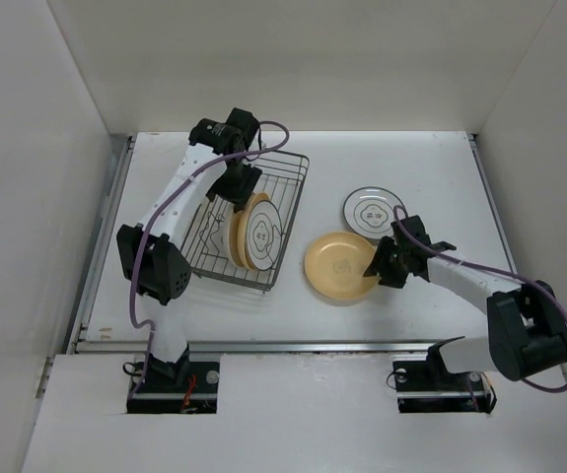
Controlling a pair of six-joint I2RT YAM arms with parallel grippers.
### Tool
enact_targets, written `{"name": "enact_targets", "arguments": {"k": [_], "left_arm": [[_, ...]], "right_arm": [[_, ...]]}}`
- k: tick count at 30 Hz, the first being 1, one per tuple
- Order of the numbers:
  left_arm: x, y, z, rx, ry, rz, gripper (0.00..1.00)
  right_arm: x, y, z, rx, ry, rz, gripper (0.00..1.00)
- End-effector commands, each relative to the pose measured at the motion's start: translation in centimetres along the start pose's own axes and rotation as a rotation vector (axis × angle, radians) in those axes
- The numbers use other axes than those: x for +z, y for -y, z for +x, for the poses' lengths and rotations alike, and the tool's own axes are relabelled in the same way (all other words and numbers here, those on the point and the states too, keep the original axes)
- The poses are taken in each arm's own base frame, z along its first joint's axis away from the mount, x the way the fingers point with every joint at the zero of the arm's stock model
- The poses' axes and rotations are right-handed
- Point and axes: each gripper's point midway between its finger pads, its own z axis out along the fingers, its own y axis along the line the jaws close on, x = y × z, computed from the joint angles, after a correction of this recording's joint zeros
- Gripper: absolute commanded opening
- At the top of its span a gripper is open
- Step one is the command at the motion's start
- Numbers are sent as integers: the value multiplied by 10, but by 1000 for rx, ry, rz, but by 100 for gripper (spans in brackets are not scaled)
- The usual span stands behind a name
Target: Unload the plates from the dish rack
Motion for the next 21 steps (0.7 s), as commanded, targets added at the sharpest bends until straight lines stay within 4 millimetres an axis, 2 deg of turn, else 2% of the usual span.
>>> {"name": "enact_targets", "arguments": {"k": [1, 2, 3, 4, 7, 8, 9, 13, 15, 17, 18, 19, 21], "left_arm": [[6, 4, 13, 24, -60, 13, 53], [6, 6, 13, 23, -59, 27, 51], [12, 13, 19, 38, -97, 61, 47], [18, 17, 21, 42, -127, 78, 39], [21, 23, 29, 49, -187, 112, 20], [21, 23, 29, 49, -187, 112, 7], [21, 23, 29, 49, -187, 112, 0], [5, 14, 12, 16, -104, 71, 0], [-6, 3, 3, -1, -52, 20, 0], [-22, -7, -14, -18, 35, -20, 0], [-37, -18, -26, -35, 105, -67, 0], [-37, -23, -28, -39, 114, -94, 0], [-57, -35, -42, -45, 200, -159, 0]], "right_arm": [[-4, -14, -9, -20, 46, -44, 61], [-9, -19, -15, -22, 73, -57, 65], [-11, -19, -12, -39, 69, -59, 68], [-17, -22, -20, -39, 94, -52, 72], [-30, -28, -29, -57, 135, -54, 74], [-36, -32, -31, -77, 144, -55, 74], [-42, -33, -36, -76, 166, -53, 74], [-57, -37, -44, -104, 196, -39, 74], [-63, -40, -45, -123, 201, -37, 76], [-71, -43, -50, -123, 225, -47, 76], [-74, -47, -53, -123, 234, -55, 76], [-76, -50, -56, -132, 244, -62, 76], [-82, -54, -59, -132, 259, -77, 76]]}}
